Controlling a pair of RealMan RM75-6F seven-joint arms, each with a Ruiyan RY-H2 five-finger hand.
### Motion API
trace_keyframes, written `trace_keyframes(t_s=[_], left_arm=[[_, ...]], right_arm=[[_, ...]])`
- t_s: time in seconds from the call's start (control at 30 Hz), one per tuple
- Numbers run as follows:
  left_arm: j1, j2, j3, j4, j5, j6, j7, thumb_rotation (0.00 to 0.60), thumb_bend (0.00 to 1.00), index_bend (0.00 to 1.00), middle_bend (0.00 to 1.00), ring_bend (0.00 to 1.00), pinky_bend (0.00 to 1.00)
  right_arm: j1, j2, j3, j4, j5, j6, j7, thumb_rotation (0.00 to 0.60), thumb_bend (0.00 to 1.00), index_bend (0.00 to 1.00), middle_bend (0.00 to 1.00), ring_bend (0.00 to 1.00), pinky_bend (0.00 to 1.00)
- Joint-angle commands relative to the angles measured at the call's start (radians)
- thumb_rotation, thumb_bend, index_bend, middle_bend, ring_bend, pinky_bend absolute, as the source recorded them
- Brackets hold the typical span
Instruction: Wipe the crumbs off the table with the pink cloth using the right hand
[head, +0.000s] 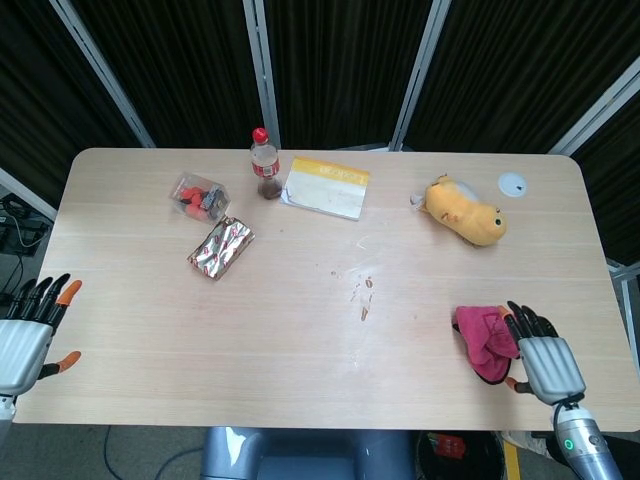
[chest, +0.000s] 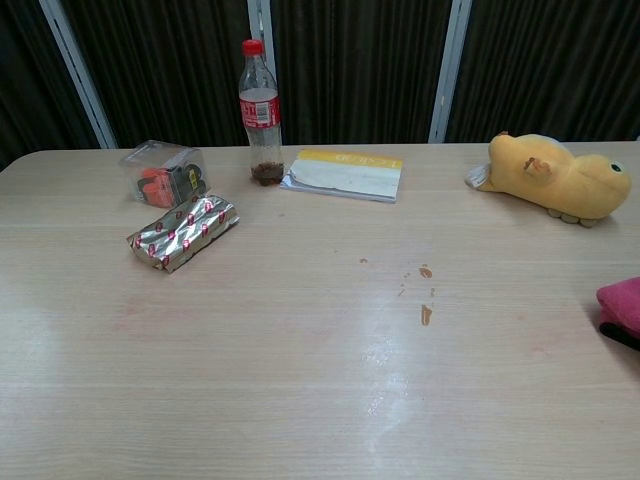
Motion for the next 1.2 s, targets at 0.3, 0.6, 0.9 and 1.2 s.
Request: trace_keyframes(t_s=[0.3,0.6,0.9,1.2], left_arm=[[0.002,0.004,0.005,-0.008,-0.002,-0.003,0.012,0.600,0.00,0.00,0.00,0.00,0.00],[-0.001,-0.002,0.009,-0.009,0.002,-0.010,0.022,0.600,0.00,0.00,0.00,0.00,0.00],[-0.006,-0.003,0.008,-0.013,-0.007,-0.023,0.022,0.600,0.00,0.00,0.00,0.00,0.00],[-0.003,-0.007,0.005,-0.021,-0.014,-0.018,0.027,0.600,0.00,0.00,0.00,0.00,0.00]], right_arm=[[0.072,-0.136,0.047,0.075,0.180,-0.099,-0.151,0.600,0.00,0.13,0.00,0.00,0.14],[0.135,-0.226,0.084,0.220,0.307,-0.166,-0.203,0.600,0.03,0.18,0.00,0.00,0.14],[0.182,-0.275,0.107,0.296,0.375,-0.213,-0.200,0.600,0.08,0.21,0.02,0.00,0.14],[0.191,-0.349,0.092,0.372,0.380,-0.216,-0.171,0.600,0.33,0.35,0.13,0.01,0.18]])
